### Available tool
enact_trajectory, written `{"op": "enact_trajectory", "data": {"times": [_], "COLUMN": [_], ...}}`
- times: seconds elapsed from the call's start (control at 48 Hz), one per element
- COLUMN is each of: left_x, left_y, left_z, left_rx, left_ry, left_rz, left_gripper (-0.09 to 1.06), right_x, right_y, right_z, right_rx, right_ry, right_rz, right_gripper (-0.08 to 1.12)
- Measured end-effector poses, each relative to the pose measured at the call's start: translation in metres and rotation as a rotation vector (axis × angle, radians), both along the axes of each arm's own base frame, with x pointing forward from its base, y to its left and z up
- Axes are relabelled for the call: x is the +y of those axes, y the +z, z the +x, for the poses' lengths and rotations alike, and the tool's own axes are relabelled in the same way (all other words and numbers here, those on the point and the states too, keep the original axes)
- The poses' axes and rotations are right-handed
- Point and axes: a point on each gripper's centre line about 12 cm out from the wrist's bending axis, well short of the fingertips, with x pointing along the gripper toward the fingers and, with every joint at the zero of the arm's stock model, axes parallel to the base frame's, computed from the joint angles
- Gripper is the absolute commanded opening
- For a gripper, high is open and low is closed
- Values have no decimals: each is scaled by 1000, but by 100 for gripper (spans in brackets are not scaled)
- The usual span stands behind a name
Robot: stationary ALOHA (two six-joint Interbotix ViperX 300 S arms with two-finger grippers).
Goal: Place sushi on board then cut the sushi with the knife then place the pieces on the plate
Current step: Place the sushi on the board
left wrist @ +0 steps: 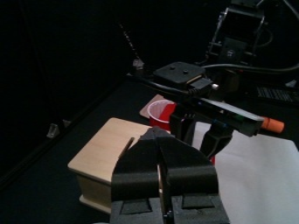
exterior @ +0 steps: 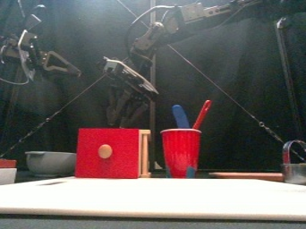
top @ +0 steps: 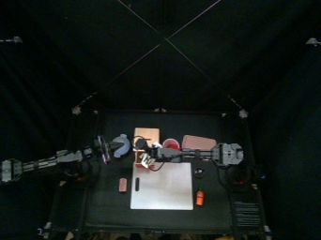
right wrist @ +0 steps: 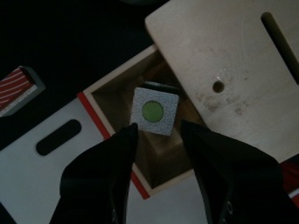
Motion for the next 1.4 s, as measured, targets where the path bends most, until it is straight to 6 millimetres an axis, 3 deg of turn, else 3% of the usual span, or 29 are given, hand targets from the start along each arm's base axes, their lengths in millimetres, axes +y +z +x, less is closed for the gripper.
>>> {"op": "enact_trajectory", "data": {"times": [0.896, 1.396], "left_x": [4, 8], "left_y": [0, 0], "left_z": [-1, -3], "left_rx": [-22, -39], "left_ry": [31, 61], "left_rz": [-57, -98], "left_gripper": [6, 6], "right_x": [-7, -13], "right_y": [-10, -9], "right_z": [13, 8], "right_rx": [-41, -1], "right_ry": [-27, -63], "right_rz": [37, -34], "right_gripper": [80, 80]}}
